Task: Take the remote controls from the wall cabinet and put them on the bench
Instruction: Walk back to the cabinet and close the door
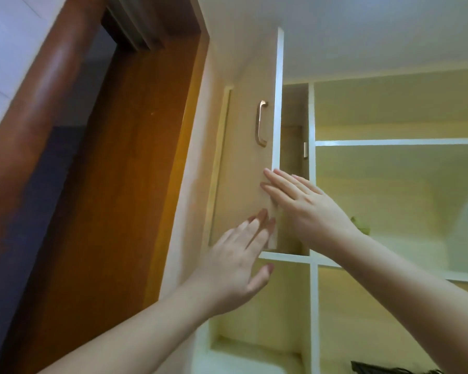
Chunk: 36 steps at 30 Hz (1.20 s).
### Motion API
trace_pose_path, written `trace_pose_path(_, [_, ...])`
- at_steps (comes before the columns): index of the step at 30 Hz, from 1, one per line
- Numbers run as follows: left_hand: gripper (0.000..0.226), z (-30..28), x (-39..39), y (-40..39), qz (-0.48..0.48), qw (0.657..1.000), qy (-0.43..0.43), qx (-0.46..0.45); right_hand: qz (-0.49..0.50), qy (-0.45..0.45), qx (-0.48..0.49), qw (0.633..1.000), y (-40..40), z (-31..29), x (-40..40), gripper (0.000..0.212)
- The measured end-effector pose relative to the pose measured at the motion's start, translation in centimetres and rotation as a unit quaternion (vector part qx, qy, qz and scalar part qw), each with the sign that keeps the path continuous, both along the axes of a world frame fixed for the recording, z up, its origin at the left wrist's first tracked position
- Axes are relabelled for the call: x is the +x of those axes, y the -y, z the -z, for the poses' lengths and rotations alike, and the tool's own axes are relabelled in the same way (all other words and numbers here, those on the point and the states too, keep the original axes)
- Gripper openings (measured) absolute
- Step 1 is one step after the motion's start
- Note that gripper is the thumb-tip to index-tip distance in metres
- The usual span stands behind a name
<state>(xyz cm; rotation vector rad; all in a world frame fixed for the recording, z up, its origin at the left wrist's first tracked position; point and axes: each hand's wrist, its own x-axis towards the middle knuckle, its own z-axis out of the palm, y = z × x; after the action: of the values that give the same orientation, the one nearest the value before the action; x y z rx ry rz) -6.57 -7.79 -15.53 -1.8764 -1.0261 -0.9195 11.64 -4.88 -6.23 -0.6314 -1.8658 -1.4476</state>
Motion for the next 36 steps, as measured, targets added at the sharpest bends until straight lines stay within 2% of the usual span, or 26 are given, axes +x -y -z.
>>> trace_pose_path(6, [0.065, 0.2, 1.7, -3.1, 0.100, 0.992, 0.061, -0.042, 0.061, -0.001, -0.015, 0.998, -0.5, 0.0, 2.2, 0.069])
trace_pose_path(11, [0.059, -0.9, 2.1, -4.8, 0.108, 0.994, 0.015, -0.019, 0.103, -0.016, -0.027, 0.994, -1.9, 0.3, 3.6, 0.077])
trace_pose_path(17, [0.058, -1.1, 3.3, -7.5, 0.050, 0.995, -0.031, 0.082, 0.121, -0.045, -0.043, 0.991, -3.4, 1.0, 4.2, 0.076])
trace_pose_path(23, [0.062, -0.3, 5.1, -9.8, -0.011, 0.994, -0.035, 0.106, 0.128, -0.056, -0.060, 0.988, -5.1, 1.2, 5.0, 0.079])
trace_pose_path(28, [0.061, 0.0, 6.5, -11.1, -0.035, 0.995, -0.028, 0.085, 0.154, -0.076, -0.117, 0.978, -6.0, 1.6, 5.4, 0.096])
trace_pose_path(36, [0.056, -0.9, 7.2, -13.2, -0.055, 0.997, -0.024, 0.053, 0.163, -0.077, -0.141, 0.973, -8.8, 1.4, 5.9, 0.098])
